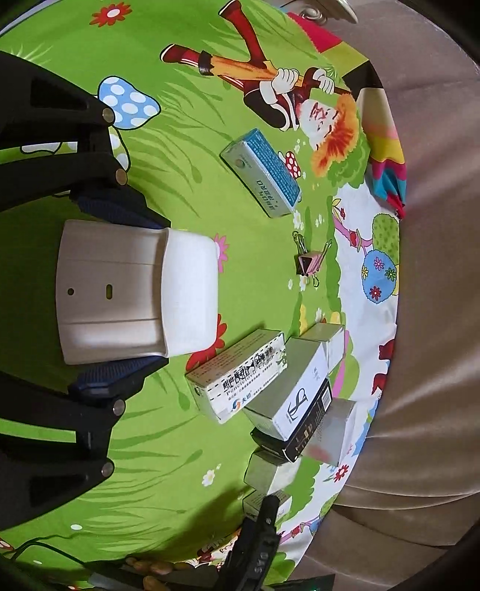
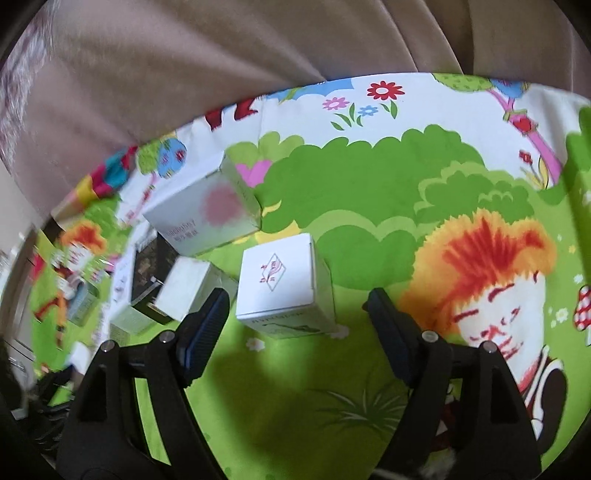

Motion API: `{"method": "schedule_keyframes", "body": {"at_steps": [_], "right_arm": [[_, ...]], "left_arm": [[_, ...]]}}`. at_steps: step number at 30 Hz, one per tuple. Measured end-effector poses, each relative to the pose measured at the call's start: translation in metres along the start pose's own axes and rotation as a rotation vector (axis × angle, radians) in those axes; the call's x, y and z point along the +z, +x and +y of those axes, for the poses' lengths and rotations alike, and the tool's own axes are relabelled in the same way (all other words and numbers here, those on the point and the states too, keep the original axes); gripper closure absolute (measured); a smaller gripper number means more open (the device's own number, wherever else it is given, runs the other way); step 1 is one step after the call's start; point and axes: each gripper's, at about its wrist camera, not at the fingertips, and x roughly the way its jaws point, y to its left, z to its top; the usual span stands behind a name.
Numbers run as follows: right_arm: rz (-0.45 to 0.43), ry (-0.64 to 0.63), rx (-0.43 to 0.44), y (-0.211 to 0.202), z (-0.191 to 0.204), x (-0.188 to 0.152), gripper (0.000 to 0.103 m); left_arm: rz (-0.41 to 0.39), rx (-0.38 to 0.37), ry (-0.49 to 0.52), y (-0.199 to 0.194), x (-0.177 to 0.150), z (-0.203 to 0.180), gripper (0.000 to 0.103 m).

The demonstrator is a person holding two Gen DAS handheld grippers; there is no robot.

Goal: Organize rigid objects
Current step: 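Grasp the white square box with the right tool while the left tool grasps the white plastic holder, then lift and carry the white square box and plastic holder to the storage box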

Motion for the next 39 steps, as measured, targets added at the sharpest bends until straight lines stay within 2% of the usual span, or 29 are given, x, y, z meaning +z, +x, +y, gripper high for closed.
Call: {"method": "schedule_keyframes", "body": {"at_steps": [6,7,8,11,12,13,17,19,21,24,27,30,31,33,35,39], "right_arm": [[0.051,-0.132,-0.184,0.019,0.028,0.014,0.022],[0.057,-0.151,-0.207,0.019,0.027,0.014,0.028],[0.054,-0.174,-0.249,0.019,0.031,0.014,0.06],[0.053,-0.168,-0.246,0.008,0.037,0.003,0.059],[0.045,-0.16,-0.239,0.0,0.04,-0.006,0.059],[0.033,-0.145,-0.232,-0.012,0.045,-0.02,0.059],[-0.032,-0.078,-0.171,-0.068,0.054,-0.079,0.059],[-0.067,-0.073,-0.153,-0.094,0.059,-0.102,0.059],[-0.101,-0.09,-0.15,-0.114,0.065,-0.114,0.059],[-0.208,-0.101,-0.129,-0.156,0.077,-0.119,0.059],[-0.398,-0.135,-0.126,-0.214,0.097,-0.112,0.059],[-0.612,-0.179,-0.132,-0.277,0.12,-0.111,0.059],[-0.697,-0.206,-0.142,-0.3,0.13,-0.113,0.059],[-0.801,-0.254,-0.165,-0.326,0.147,-0.12,0.059],[-0.883,-0.295,-0.171,-0.346,0.161,-0.128,0.059],[-0.97,-0.341,-0.166,-0.368,0.181,-0.142,0.059]], "left_arm": [[0.0,0.0,0.002,0.001,0.0,-0.002,0.036],[0.0,-0.002,0.002,0.001,0.0,-0.002,0.036],[0.0,-0.006,0.0,0.001,-0.001,-0.001,0.036],[-0.017,-0.06,-0.048,-0.001,-0.002,0.008,0.039],[-0.034,-0.137,-0.102,-0.004,-0.003,0.02,0.039],[-0.041,-0.178,-0.137,-0.005,-0.005,0.028,0.039],[-0.056,-0.178,-0.212,-0.02,-0.023,0.046,0.039],[-0.063,-0.207,-0.238,-0.03,-0.031,0.048,0.039],[-0.104,-0.242,-0.244,-0.049,-0.037,0.047,0.039],[-0.214,-0.249,-0.208,-0.093,-0.038,0.039,0.039],[-0.405,-0.234,-0.157,-0.155,-0.032,0.031,0.039],[-0.653,-0.209,-0.119,-0.229,-0.03,0.025,0.039],[-0.698,-0.207,-0.115,-0.243,-0.029,0.026,0.039],[-0.832,-0.2,-0.104,-0.283,-0.032,0.025,0.039],[-0.912,-0.193,-0.097,-0.306,-0.037,0.024,0.039],[-1.008,-0.167,-0.088,-0.334,-0.049,0.028,0.039]]}}
